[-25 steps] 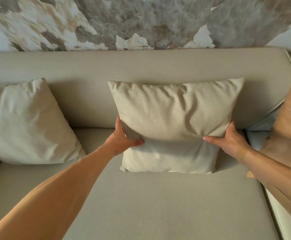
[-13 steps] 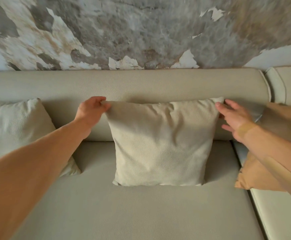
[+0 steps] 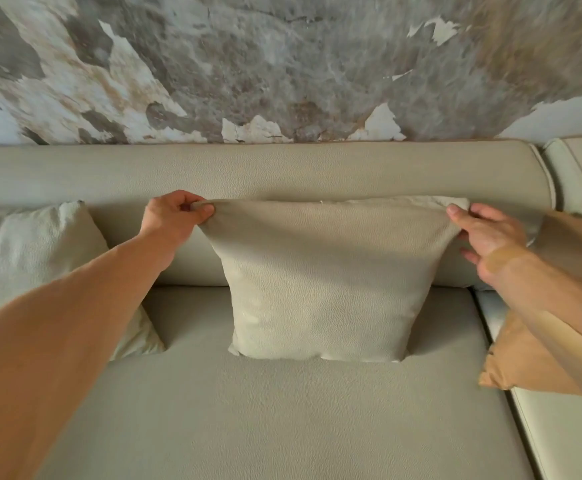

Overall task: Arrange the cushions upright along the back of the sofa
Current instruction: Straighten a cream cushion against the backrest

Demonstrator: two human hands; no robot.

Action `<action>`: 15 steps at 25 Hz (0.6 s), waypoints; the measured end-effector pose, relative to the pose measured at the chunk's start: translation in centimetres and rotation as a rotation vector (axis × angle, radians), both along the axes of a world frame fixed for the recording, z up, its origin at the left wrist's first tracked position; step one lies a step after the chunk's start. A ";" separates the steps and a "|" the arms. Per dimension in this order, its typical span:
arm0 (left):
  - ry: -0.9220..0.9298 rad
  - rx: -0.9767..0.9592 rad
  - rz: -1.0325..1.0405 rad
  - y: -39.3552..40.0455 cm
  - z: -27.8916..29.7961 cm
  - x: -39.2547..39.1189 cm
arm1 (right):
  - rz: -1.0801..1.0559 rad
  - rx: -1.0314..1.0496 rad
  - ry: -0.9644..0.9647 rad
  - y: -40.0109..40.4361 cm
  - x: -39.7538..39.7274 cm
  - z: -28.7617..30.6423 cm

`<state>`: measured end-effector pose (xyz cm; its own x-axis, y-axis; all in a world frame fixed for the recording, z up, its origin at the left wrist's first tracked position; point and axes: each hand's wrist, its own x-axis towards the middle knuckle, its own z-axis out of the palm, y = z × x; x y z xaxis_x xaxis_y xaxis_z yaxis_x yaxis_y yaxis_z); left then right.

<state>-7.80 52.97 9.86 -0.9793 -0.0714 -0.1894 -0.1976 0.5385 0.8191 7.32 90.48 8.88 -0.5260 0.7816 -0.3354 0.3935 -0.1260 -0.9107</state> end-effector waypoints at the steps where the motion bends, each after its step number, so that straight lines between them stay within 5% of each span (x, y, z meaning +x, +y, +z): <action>1: 0.002 0.013 -0.001 0.1 -0.1 0.0 | 0.029 0.009 -0.004 0.0 0.0 -0.1; 7: -0.162 0.257 0.176 -2.0 -6.0 4.8 | 0.109 -0.115 -0.121 -0.1 4.9 -4.8; 11: -0.356 -0.187 -0.106 -4.6 -15.6 9.1 | 0.344 -0.126 -0.454 -1.9 10.8 -14.3; 15: -0.464 -0.408 -0.324 -4.3 -23.0 11.0 | 0.643 0.136 -0.616 -4.5 13.1 -21.6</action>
<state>3.22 48.63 -13.10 -0.7875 0.0566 -0.6137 -0.2557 0.8760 0.4089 20.41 85.97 -12.72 -0.6328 0.4524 -0.6284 0.7742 0.3806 -0.5057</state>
